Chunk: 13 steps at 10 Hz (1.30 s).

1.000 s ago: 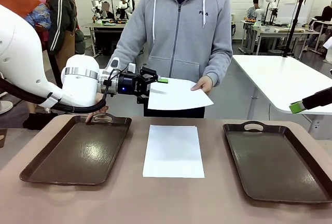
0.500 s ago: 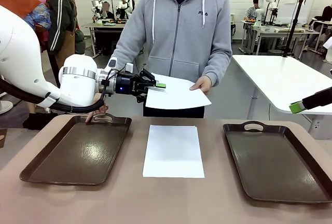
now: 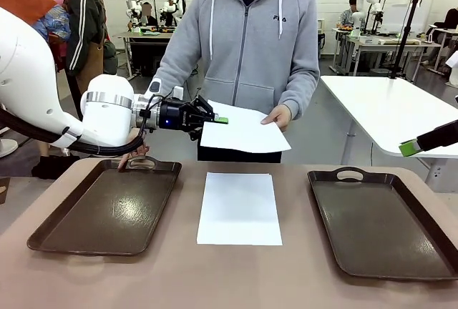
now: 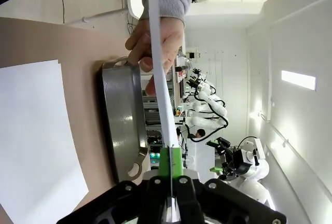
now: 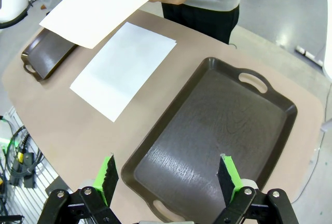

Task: Sort the A4 documents.
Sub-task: Receive the A4 Paper, then place the A4 Paper in the designated Handle tray.

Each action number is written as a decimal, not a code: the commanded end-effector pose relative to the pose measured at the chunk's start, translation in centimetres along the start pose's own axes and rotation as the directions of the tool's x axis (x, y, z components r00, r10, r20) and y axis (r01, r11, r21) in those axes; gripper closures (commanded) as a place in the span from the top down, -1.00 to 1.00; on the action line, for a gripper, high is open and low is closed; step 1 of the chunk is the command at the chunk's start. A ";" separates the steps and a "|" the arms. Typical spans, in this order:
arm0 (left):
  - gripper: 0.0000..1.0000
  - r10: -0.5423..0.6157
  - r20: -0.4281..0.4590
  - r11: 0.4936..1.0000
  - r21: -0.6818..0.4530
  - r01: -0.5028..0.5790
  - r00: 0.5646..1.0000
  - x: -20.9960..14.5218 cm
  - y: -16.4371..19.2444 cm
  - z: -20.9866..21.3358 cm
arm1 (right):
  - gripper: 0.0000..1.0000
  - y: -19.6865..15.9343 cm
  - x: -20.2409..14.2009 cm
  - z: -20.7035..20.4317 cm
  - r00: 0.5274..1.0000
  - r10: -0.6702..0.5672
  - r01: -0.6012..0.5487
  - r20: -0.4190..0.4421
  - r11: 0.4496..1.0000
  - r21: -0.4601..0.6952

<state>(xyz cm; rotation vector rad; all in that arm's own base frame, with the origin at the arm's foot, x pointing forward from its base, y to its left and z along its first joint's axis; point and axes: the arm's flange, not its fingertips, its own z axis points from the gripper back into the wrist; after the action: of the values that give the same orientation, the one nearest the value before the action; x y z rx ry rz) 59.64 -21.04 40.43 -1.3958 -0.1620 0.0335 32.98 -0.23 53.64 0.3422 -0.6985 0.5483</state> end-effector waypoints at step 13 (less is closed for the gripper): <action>-1.00 0.001 0.003 1.000 0.000 -0.001 1.000 0.1 0.0 0.2 | 1.00 0.0 0.0 -0.2 1.000 -0.001 0.001 0.002 1.000 0.018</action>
<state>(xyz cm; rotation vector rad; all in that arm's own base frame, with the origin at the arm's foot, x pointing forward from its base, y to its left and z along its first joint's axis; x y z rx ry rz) 59.42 -20.57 40.39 -1.3867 -0.1538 0.0226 32.98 -0.22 53.64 0.3419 -0.6985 0.5485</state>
